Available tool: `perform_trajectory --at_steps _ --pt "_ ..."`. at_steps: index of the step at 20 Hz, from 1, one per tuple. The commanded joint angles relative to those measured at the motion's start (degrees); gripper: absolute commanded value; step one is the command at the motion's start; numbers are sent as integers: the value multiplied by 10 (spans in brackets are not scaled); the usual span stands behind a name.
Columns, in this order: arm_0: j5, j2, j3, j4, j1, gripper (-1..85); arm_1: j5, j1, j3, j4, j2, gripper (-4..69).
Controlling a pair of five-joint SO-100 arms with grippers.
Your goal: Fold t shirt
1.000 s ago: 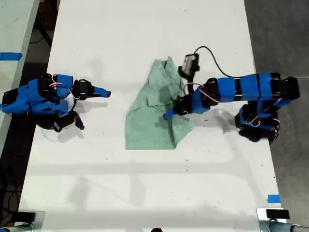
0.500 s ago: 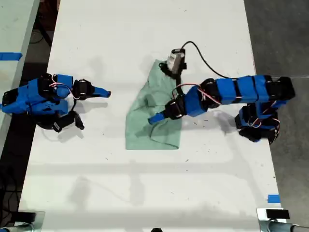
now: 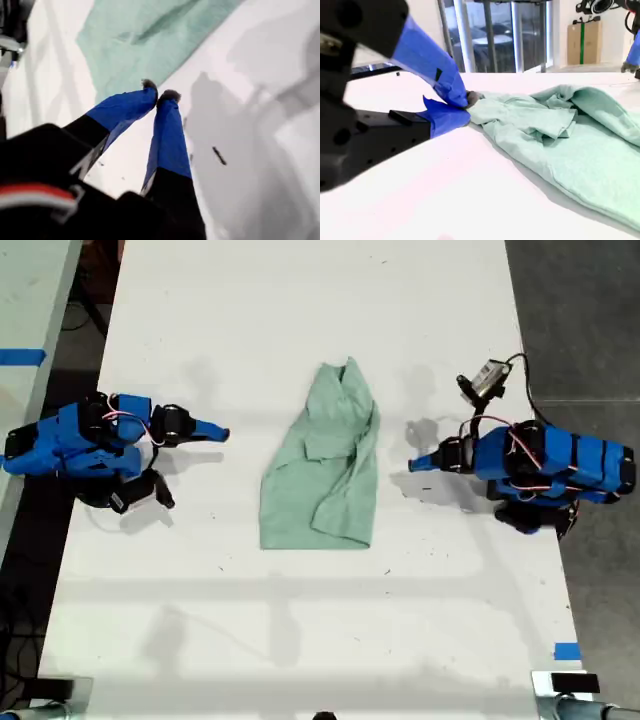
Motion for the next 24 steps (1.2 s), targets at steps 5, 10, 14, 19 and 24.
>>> perform_trajectory --at_steps 5,10,14,19,24 --pt "-6 5 0 4 -10 -2 53 28 83 52 48 26" --pt "-9 5 0 4 -11 -2 74 23 80 67 48 26" --pt "-10 5 0 5 -11 -2 114 23 80 95 48 26" --pt "-10 5 0 5 -11 -2 99 18 76 104 48 27" --pt "-10 5 0 5 -11 -2 102 18 61 144 48 26"
